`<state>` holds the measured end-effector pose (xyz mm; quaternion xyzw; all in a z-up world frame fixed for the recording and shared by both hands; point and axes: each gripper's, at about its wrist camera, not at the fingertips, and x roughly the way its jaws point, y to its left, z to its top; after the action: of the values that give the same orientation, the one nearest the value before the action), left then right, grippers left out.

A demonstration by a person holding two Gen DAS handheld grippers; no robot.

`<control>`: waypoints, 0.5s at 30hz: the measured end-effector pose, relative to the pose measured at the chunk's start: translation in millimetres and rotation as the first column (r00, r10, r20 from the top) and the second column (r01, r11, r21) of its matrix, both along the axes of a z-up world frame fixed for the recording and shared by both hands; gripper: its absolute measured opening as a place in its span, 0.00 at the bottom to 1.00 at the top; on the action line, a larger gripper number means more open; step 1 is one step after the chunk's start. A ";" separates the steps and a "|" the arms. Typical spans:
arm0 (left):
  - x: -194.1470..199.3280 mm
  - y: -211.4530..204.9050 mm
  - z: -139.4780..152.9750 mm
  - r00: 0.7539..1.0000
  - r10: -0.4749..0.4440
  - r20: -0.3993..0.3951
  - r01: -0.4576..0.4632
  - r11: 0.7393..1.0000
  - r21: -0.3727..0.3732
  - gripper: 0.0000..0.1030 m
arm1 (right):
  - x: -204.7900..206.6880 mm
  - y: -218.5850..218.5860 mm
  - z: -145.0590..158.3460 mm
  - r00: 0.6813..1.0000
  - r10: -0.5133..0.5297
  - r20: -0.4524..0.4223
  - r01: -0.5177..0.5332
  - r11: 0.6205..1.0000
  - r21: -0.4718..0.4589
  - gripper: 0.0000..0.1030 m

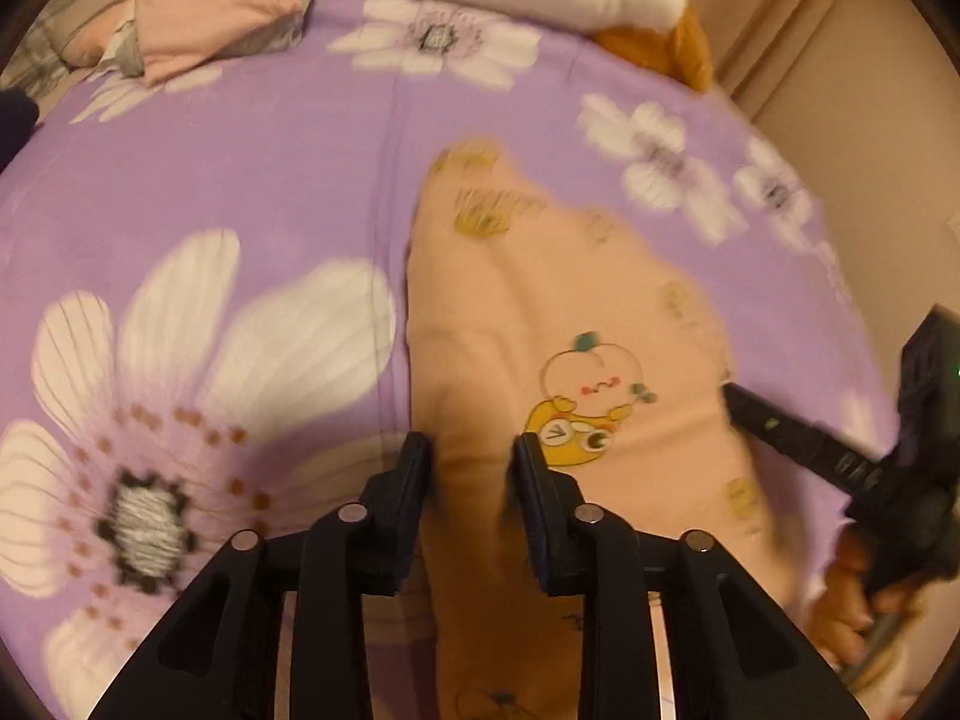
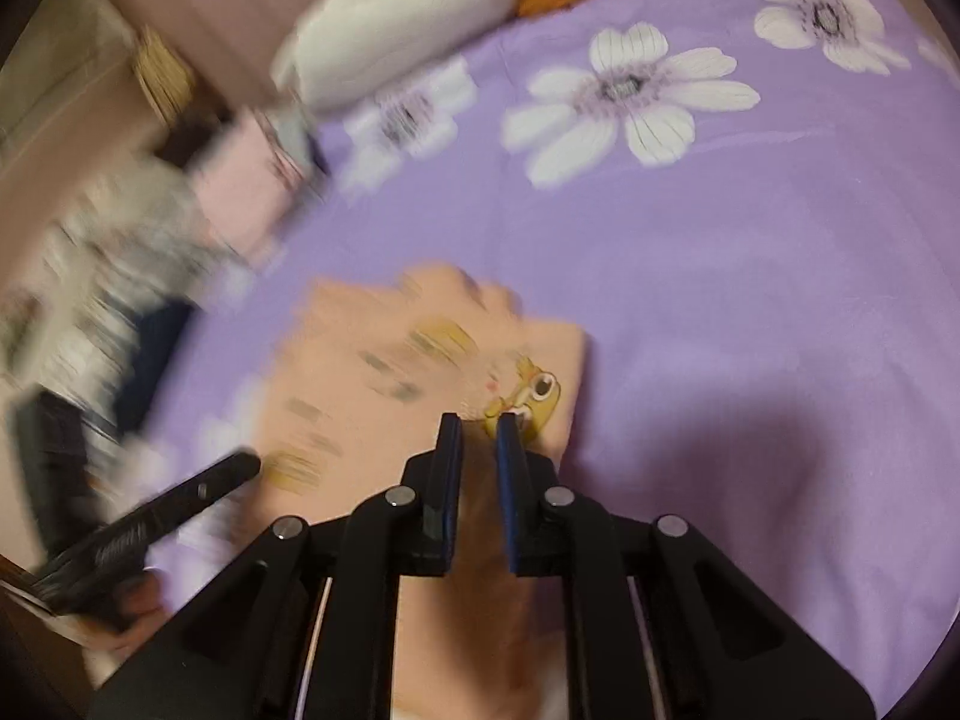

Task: Fold small clothes
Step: 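Release the folded end and press the shirt flat with the right gripper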

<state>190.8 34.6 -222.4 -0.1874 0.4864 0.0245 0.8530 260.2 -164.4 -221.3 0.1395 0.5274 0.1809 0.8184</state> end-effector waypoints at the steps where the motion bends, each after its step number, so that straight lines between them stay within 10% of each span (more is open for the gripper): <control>1: -6.0 4.3 3.1 0.999 0.034 0.016 -0.034 0.999 -0.028 0.31 | 0.5 -10.0 -2.7 0.998 -0.054 -0.030 0.056 0.996 0.072 0.10; 4: -24.9 19.8 13.9 0.998 0.064 0.019 -0.060 0.987 -0.147 0.30 | -14.7 -26.4 24.1 0.996 -0.085 0.013 0.082 0.985 0.153 0.16; 10: -54.4 -9.4 7.9 1.000 -0.010 0.015 0.010 1.000 -0.003 0.31 | -62.7 -5.2 31.3 0.996 0.075 0.049 -0.078 0.996 0.054 0.16; 12: -56.9 -14.9 8.9 1.000 0.011 0.020 -0.010 1.000 -0.018 0.31 | -75.3 4.6 14.9 0.995 0.088 0.046 -0.084 0.992 -0.089 0.10; 15: -70.4 -9.8 13.5 1.000 0.020 0.000 -0.020 0.995 -0.098 0.30 | -91.2 4.6 34.4 0.991 0.093 0.097 -0.090 0.995 -0.030 0.17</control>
<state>120.5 24.8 -208.9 -0.2338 0.4848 0.0090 0.8427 169.0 -159.8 -186.9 0.0955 0.4947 0.2179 0.8359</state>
